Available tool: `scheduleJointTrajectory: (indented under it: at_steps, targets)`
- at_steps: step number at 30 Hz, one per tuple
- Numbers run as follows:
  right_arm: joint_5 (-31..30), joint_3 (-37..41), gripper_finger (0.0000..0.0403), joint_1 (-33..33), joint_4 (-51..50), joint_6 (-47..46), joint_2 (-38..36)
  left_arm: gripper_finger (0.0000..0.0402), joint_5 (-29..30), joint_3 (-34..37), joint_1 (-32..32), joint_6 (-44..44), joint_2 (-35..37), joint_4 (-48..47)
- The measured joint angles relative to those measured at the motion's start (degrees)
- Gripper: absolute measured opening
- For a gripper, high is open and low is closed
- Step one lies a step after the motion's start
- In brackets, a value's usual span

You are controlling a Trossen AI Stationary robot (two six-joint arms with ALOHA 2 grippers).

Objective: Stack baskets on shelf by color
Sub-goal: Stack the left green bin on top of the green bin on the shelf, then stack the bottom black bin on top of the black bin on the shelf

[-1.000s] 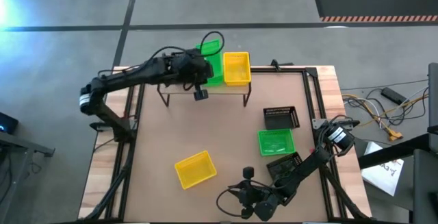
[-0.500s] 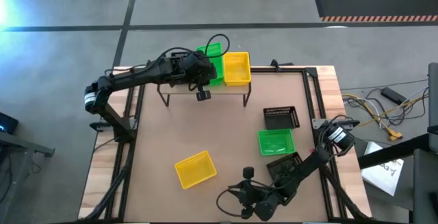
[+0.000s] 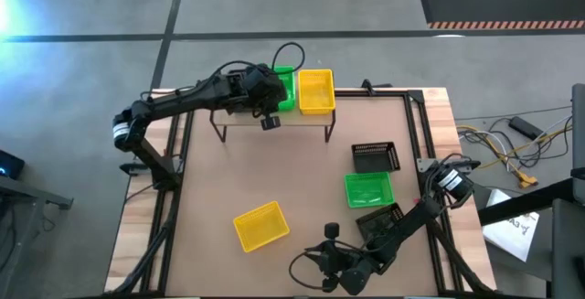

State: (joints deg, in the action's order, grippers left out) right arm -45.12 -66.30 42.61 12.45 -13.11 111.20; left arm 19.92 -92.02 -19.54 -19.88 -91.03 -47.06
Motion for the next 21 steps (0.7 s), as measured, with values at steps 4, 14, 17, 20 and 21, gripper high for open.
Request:
scheduleJointTrajectory:
  at_steps: [4, 14, 17, 20, 21]
  targets:
    - [0.01, 0.00, 0.0054, 0.00, -0.02, -0.02, 0.00, 0.0119, -0.04, -0.16, 0.04, 0.07, 1.00, -0.12]
    - [-16.84, 0.00, 0.0054, 3.83, -0.20, -0.35, 0.00, 0.0125, -0.04, 0.57, 5.16, 3.99, 6.69, -3.26]
    - [-21.53, 0.00, 0.0054, 5.96, -0.20, -0.48, 0.00, 0.0125, -0.09, 2.92, 9.60, 5.68, 9.10, -3.66]
    - [-27.11, 0.00, 0.0054, 8.60, -0.25, -2.92, 0.00, 0.0125, -0.03, 7.30, 15.02, 8.69, 11.68, -2.96]
    - [-29.05, 0.00, 0.0054, 9.56, -0.29, -4.02, -0.10, 0.0125, -0.02, 9.11, 17.06, 10.13, 12.48, -2.87]
